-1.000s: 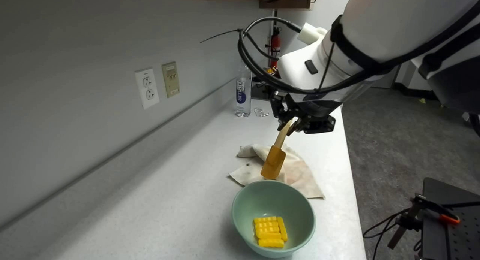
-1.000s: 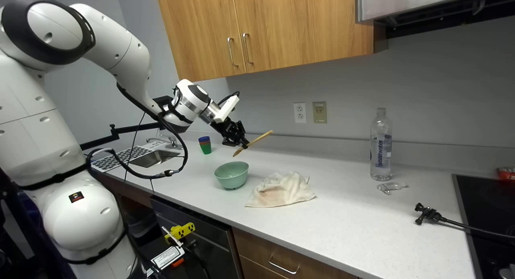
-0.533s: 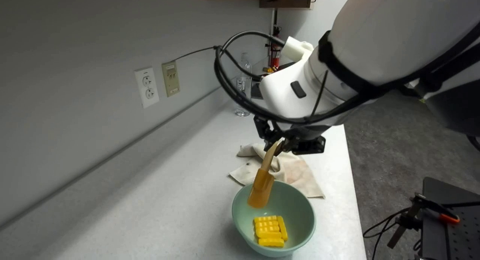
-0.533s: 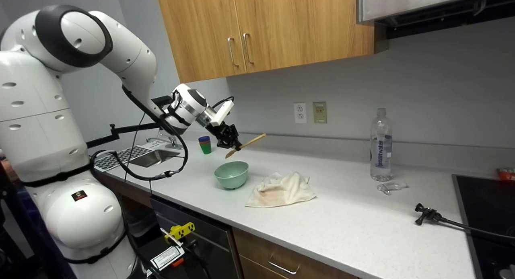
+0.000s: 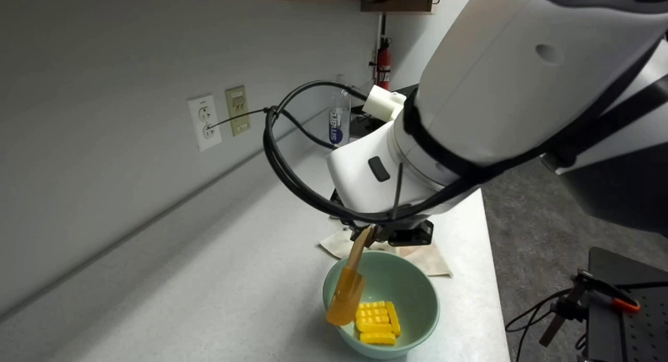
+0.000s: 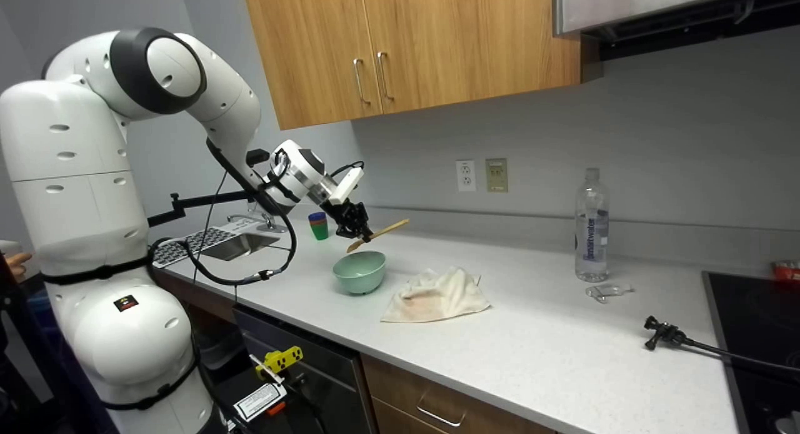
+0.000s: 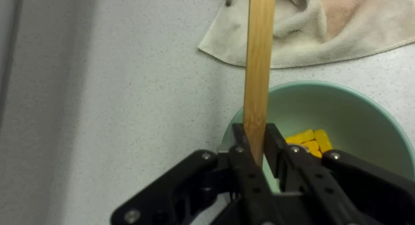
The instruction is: Use the spatula to stir the contents of the blue bowl
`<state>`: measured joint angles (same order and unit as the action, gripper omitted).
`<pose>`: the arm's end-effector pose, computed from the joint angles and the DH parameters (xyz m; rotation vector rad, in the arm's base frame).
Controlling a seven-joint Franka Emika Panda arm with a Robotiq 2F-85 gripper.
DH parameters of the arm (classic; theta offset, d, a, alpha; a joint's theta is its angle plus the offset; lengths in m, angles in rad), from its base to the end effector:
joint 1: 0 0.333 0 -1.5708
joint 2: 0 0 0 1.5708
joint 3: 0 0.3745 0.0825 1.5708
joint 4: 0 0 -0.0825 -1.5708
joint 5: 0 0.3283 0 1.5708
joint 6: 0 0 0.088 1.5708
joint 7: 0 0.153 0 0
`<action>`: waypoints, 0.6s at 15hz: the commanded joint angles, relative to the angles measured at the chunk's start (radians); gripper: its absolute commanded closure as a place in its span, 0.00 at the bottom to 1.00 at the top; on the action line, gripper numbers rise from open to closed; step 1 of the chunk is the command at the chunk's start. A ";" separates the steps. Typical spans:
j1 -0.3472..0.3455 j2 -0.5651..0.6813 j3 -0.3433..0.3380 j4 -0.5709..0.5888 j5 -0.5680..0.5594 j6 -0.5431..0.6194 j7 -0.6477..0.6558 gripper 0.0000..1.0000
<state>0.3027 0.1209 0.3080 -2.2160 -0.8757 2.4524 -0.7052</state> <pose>0.4514 0.2843 0.3946 1.4276 2.1507 0.1271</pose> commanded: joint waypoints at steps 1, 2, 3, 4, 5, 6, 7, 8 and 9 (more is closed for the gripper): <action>-0.005 0.006 -0.013 0.012 -0.025 -0.034 0.012 0.95; -0.008 0.001 -0.017 0.004 -0.025 -0.037 0.013 0.95; -0.012 -0.002 -0.021 -0.003 -0.025 -0.037 0.014 0.95; -0.013 -0.002 -0.024 -0.008 -0.026 -0.037 0.014 0.95; -0.014 0.002 -0.027 -0.016 -0.026 -0.036 0.014 0.95; -0.015 0.005 -0.029 -0.022 -0.026 -0.036 0.013 0.95; -0.013 0.011 -0.030 -0.027 -0.027 -0.039 0.015 0.95; -0.011 0.016 -0.030 -0.030 -0.031 -0.044 0.017 0.95; -0.008 0.025 -0.029 -0.030 -0.036 -0.050 0.020 0.95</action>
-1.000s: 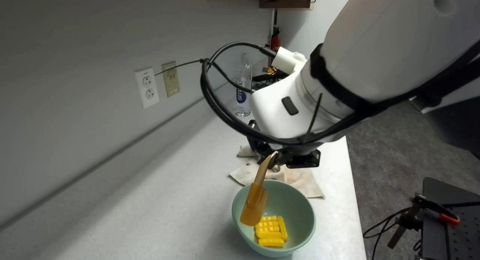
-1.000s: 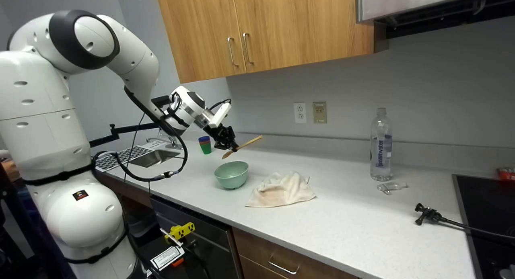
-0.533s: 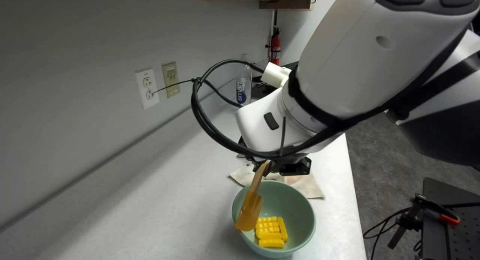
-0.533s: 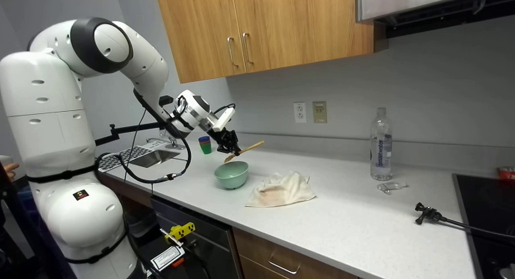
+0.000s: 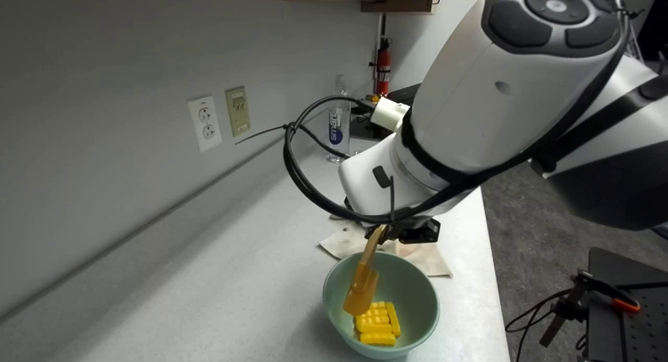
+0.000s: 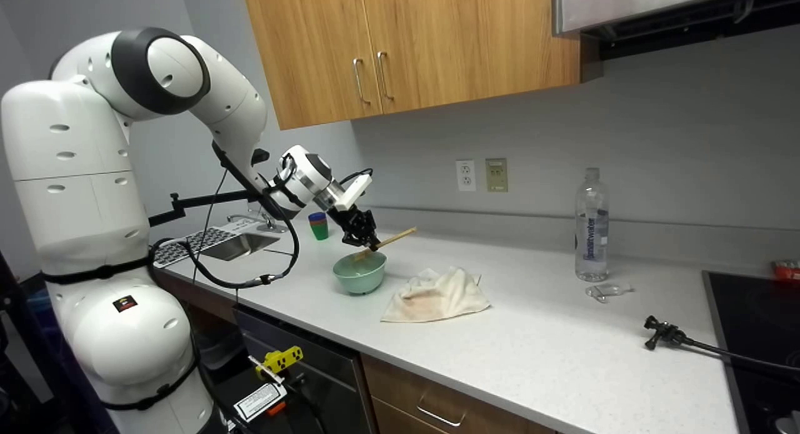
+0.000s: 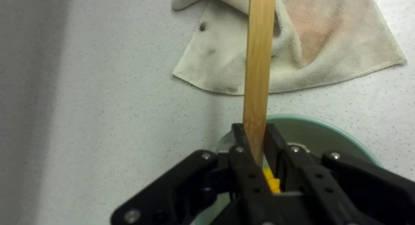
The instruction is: Use the spatula to stir the contents of the blue bowl
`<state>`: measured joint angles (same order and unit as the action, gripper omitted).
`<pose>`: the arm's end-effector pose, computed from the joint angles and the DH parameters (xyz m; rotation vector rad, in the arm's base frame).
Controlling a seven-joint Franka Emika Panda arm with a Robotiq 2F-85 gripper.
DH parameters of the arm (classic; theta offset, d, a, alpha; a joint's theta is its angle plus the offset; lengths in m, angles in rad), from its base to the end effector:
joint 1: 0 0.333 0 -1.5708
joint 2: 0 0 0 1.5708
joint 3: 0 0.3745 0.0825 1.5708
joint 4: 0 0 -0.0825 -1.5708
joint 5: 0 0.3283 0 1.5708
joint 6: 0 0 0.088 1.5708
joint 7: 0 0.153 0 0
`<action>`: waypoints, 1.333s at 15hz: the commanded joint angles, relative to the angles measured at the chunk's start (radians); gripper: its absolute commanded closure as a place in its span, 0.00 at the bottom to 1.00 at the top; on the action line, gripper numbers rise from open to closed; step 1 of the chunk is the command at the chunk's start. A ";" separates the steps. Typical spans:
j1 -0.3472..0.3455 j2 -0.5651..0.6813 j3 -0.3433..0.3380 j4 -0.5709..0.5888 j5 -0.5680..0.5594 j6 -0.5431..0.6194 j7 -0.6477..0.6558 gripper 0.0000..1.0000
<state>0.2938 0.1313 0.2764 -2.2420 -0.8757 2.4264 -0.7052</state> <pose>0.4556 0.2580 0.3767 1.4719 2.1303 0.0355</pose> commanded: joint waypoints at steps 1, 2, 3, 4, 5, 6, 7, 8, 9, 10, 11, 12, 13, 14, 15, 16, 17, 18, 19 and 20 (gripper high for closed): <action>0.002 0.023 0.004 -0.004 -0.032 -0.024 0.018 0.95; 0.004 0.030 0.006 -0.001 -0.033 -0.024 0.019 0.95; 0.006 0.037 0.007 0.003 -0.035 -0.024 0.021 0.95; 0.007 0.042 0.009 0.006 -0.030 -0.021 0.019 0.95; 0.009 0.047 0.011 0.009 -0.028 -0.020 0.018 0.95; 0.011 0.053 0.011 0.012 -0.034 -0.019 0.023 0.95; 0.012 0.058 0.011 0.016 -0.034 -0.019 0.024 0.95; 0.014 0.060 0.011 0.018 -0.039 -0.020 0.029 0.95; 0.016 0.061 0.009 0.019 -0.046 -0.019 0.043 0.95; 0.016 0.062 0.008 0.021 -0.051 -0.017 0.052 0.95; 0.020 0.063 0.005 0.023 -0.075 -0.022 0.080 0.95; 0.023 0.064 0.003 0.024 -0.107 -0.027 0.108 0.95; 0.025 0.065 0.001 0.025 -0.145 -0.034 0.145 0.95; 0.026 0.067 0.000 0.027 -0.182 -0.039 0.182 0.95; 0.028 0.071 0.000 0.030 -0.221 -0.048 0.224 0.95; 0.031 0.076 0.001 0.033 -0.262 -0.064 0.265 0.95; 0.035 0.081 0.003 0.037 -0.302 -0.082 0.301 0.95; 0.036 0.085 0.005 0.039 -0.329 -0.098 0.325 0.95; 0.037 0.089 0.008 0.041 -0.349 -0.116 0.342 0.95; 0.038 0.093 0.010 0.042 -0.362 -0.132 0.352 0.95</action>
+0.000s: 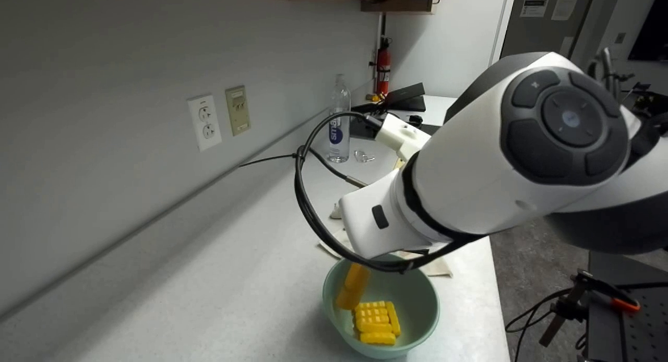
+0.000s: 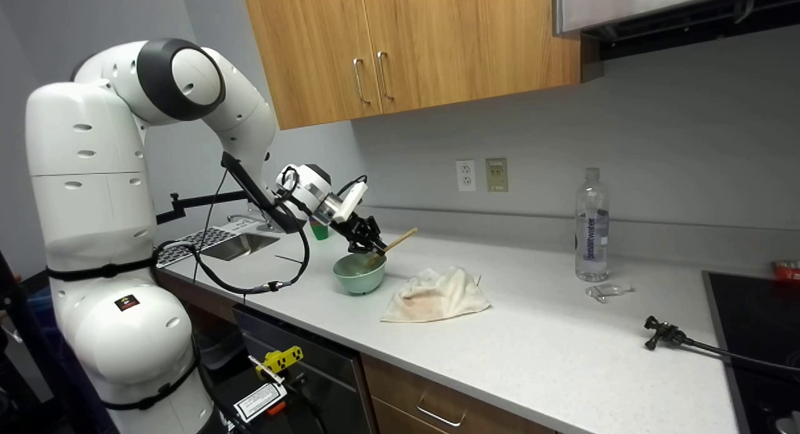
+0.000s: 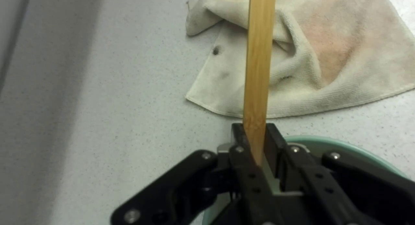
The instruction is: Use the spatula to stir the contents of the blue bowl
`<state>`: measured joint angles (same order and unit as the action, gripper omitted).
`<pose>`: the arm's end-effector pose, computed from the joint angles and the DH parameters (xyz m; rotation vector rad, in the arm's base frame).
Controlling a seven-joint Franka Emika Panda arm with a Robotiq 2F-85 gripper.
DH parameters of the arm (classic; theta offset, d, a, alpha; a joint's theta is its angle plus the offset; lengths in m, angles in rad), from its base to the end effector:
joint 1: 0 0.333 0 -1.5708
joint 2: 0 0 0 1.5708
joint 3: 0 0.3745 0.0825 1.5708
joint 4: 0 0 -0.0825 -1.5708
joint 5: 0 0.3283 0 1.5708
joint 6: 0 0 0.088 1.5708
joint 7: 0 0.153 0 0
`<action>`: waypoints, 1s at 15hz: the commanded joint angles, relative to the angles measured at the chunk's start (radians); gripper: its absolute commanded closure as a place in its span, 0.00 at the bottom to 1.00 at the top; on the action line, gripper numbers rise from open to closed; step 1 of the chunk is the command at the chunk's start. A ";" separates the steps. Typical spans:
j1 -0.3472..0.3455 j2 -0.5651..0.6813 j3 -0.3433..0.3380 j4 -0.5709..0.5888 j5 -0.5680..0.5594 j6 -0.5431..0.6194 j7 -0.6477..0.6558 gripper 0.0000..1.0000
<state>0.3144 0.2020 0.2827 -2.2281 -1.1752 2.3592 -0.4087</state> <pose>0.4645 0.2604 0.3497 1.4068 1.9643 0.0454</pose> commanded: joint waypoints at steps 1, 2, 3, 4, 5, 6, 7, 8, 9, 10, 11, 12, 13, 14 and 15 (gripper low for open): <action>0.019 0.026 0.006 0.030 -0.074 -0.081 0.064 0.95; 0.020 0.030 0.008 0.031 -0.078 -0.095 0.063 0.95; 0.020 0.033 0.011 0.032 -0.076 -0.106 0.054 0.95; 0.018 0.035 0.015 0.031 -0.062 -0.112 0.027 0.95; 0.015 0.038 0.019 0.031 -0.049 -0.113 0.008 0.95; 0.010 0.041 0.024 0.030 -0.032 -0.104 -0.017 0.95; 0.008 0.043 0.027 0.029 -0.023 -0.097 -0.032 0.95; 0.005 0.046 0.030 0.029 -0.010 -0.090 -0.051 0.95; 0.003 0.049 0.032 0.028 0.001 -0.084 -0.069 0.95; 0.001 0.051 0.035 0.028 0.012 -0.077 -0.085 0.95; -0.003 0.054 0.039 0.026 0.030 -0.061 -0.102 0.95; -0.004 0.057 0.040 0.027 0.041 -0.057 -0.110 0.95; -0.008 0.060 0.044 0.026 0.064 -0.037 -0.120 0.95; -0.011 0.063 0.046 0.026 0.083 -0.016 -0.123 0.95; -0.039 0.010 0.038 -0.007 0.113 0.033 -0.159 0.95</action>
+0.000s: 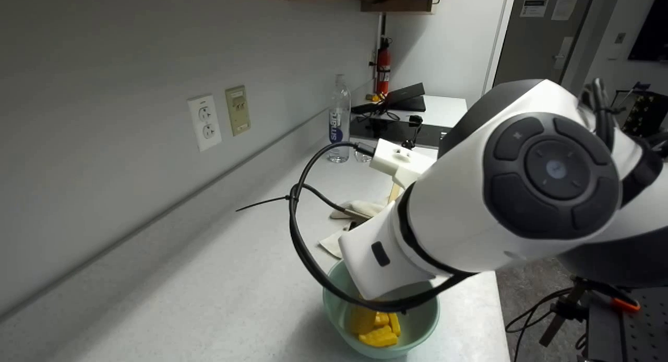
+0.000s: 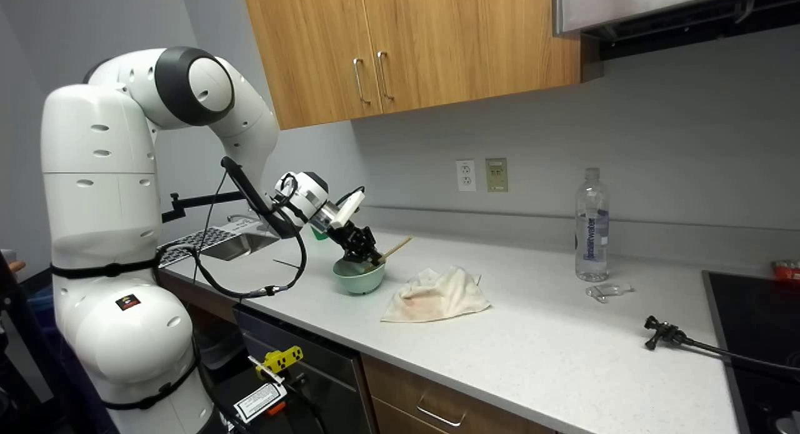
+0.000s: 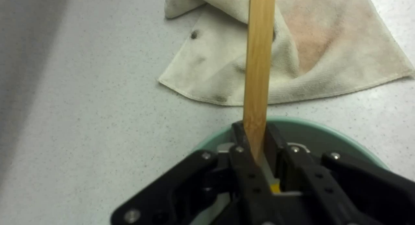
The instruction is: Use the spatula to stir the contents of the blue bowl
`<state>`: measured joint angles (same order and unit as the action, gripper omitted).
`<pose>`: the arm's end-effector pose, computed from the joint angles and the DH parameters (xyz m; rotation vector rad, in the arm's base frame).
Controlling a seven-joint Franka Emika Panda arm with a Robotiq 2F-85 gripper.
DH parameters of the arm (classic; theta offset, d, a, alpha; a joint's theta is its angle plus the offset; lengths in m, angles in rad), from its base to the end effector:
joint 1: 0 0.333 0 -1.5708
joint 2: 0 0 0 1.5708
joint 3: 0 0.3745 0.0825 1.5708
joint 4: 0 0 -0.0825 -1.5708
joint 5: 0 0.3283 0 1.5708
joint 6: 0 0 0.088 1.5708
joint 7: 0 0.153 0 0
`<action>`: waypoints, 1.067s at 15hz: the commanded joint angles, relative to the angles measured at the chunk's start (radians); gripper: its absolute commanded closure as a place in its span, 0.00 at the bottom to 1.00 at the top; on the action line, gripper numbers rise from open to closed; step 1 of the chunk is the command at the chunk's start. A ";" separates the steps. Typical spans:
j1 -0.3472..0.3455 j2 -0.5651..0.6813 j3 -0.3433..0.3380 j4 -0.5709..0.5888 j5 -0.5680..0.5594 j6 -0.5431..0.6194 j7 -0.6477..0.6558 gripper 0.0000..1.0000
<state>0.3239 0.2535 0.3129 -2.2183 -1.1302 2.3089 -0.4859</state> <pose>0.4564 0.2712 0.3252 1.3544 2.0440 -0.0647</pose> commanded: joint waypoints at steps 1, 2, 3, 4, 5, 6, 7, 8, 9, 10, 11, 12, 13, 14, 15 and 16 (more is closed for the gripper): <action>-0.053 -0.045 0.004 -0.015 0.081 0.102 -0.076 0.95; -0.060 -0.050 -0.001 -0.013 0.096 0.122 -0.077 0.95; -0.062 -0.056 -0.008 -0.009 0.089 0.121 -0.062 0.95; -0.067 -0.062 -0.015 -0.007 0.086 0.123 -0.056 0.95; -0.072 -0.070 -0.022 -0.009 0.080 0.121 -0.054 0.95; -0.074 -0.076 -0.024 -0.009 0.083 0.115 -0.056 0.95; -0.076 -0.079 -0.028 -0.010 0.078 0.110 -0.053 0.95; -0.077 -0.082 -0.030 -0.011 0.074 0.105 -0.053 0.95; -0.076 -0.086 -0.030 -0.014 0.074 0.101 -0.058 0.95; -0.076 -0.087 -0.030 -0.016 0.077 0.100 -0.065 0.95; -0.077 -0.087 -0.027 -0.023 0.092 0.108 -0.084 0.95; -0.076 -0.088 -0.024 -0.028 0.095 0.107 -0.096 0.95; -0.078 -0.091 -0.020 -0.036 0.109 0.110 -0.119 0.95; -0.071 -0.089 -0.019 -0.038 0.098 0.095 -0.120 0.95; -0.068 -0.088 -0.018 -0.040 0.095 0.088 -0.126 0.95; -0.064 -0.088 -0.017 -0.042 0.088 0.083 -0.126 0.95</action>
<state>0.2535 0.1933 0.2886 -2.2374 -1.0589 2.4128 -0.5656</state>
